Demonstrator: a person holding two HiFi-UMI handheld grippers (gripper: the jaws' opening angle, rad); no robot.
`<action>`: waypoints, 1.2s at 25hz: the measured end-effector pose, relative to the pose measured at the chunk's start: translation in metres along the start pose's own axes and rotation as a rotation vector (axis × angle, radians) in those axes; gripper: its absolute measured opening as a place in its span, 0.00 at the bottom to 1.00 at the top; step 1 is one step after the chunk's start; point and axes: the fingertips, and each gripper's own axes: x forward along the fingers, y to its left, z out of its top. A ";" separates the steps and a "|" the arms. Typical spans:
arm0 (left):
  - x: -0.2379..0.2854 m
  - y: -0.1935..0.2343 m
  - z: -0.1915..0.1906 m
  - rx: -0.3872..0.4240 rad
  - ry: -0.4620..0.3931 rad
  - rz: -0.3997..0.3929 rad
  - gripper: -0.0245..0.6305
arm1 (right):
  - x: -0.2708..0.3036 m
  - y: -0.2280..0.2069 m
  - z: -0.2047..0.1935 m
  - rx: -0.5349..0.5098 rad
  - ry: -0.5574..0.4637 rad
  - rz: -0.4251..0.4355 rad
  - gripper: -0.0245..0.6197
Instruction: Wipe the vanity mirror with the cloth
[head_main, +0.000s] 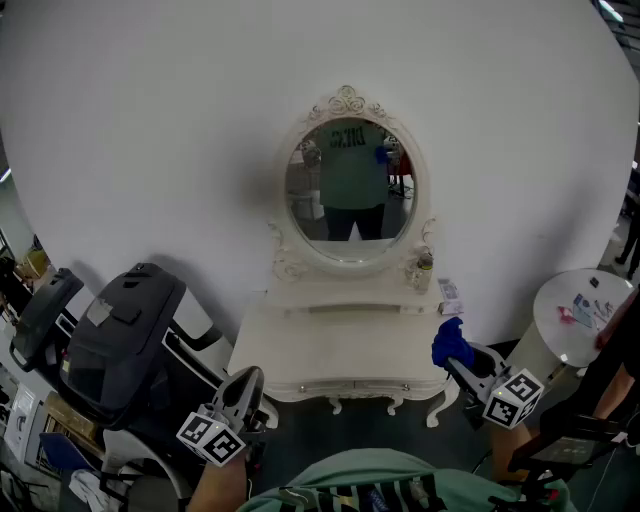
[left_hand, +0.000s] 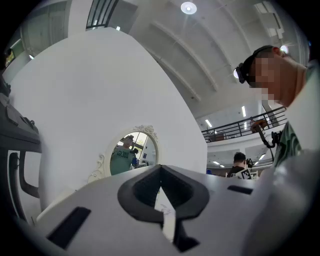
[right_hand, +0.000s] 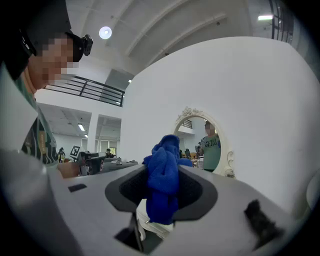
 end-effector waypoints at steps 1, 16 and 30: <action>-0.001 0.001 0.000 -0.004 -0.003 0.000 0.05 | 0.001 0.001 -0.001 -0.002 0.002 0.002 0.27; 0.022 -0.004 -0.008 -0.004 0.010 -0.008 0.05 | 0.005 -0.019 0.003 0.000 -0.016 0.007 0.27; 0.085 -0.042 -0.035 -0.011 0.012 0.004 0.05 | -0.013 -0.071 0.014 -0.034 -0.015 0.089 0.28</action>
